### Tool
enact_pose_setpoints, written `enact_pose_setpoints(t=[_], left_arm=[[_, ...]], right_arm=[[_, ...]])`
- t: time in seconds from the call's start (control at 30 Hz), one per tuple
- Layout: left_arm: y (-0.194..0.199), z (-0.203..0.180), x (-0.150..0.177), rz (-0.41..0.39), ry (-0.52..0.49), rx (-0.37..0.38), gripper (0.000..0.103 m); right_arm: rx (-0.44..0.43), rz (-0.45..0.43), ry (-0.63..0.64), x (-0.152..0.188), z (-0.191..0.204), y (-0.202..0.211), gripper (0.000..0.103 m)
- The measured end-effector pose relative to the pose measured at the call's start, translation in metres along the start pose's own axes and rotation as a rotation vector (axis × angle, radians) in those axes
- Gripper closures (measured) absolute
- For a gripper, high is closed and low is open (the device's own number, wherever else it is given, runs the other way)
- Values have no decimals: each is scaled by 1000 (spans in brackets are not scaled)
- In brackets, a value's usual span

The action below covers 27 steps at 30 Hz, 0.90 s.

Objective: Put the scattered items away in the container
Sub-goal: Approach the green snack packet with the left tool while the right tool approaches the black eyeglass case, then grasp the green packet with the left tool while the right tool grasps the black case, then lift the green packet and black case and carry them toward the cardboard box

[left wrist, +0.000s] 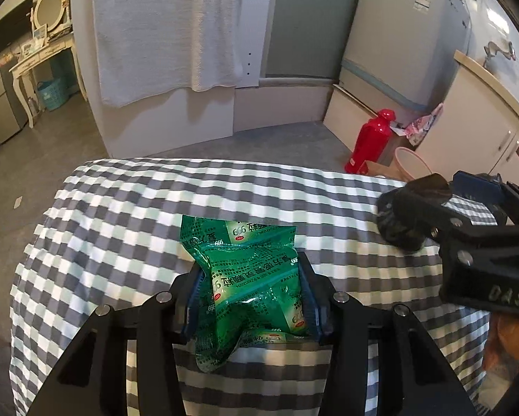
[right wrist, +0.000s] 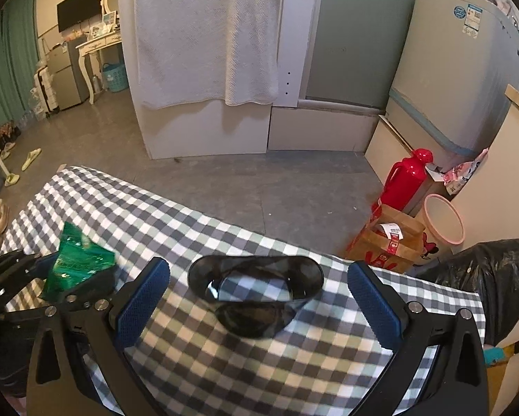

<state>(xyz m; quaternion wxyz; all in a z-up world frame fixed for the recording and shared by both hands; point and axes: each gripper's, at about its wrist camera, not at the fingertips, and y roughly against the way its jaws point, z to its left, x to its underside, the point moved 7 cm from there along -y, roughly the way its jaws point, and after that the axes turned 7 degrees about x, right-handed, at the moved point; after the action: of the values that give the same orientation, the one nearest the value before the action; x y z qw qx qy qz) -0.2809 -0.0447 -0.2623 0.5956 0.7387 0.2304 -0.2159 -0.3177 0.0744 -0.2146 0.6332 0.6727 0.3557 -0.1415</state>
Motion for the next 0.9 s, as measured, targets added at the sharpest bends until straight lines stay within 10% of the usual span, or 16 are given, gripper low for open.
enact_pose_setpoints(t=[0.4, 0.53, 0.9], left_arm=[[0, 1, 4, -5, -13, -4, 55], [1, 2, 4, -5, -16, -6, 55], [11, -5, -1, -24, -24, -16, 55]], right_arm=[[8, 18, -6, 6, -9, -30, 1], [-7, 12, -3, 8, -6, -30, 28], [-21, 5, 1, 12, -4, -13, 28]])
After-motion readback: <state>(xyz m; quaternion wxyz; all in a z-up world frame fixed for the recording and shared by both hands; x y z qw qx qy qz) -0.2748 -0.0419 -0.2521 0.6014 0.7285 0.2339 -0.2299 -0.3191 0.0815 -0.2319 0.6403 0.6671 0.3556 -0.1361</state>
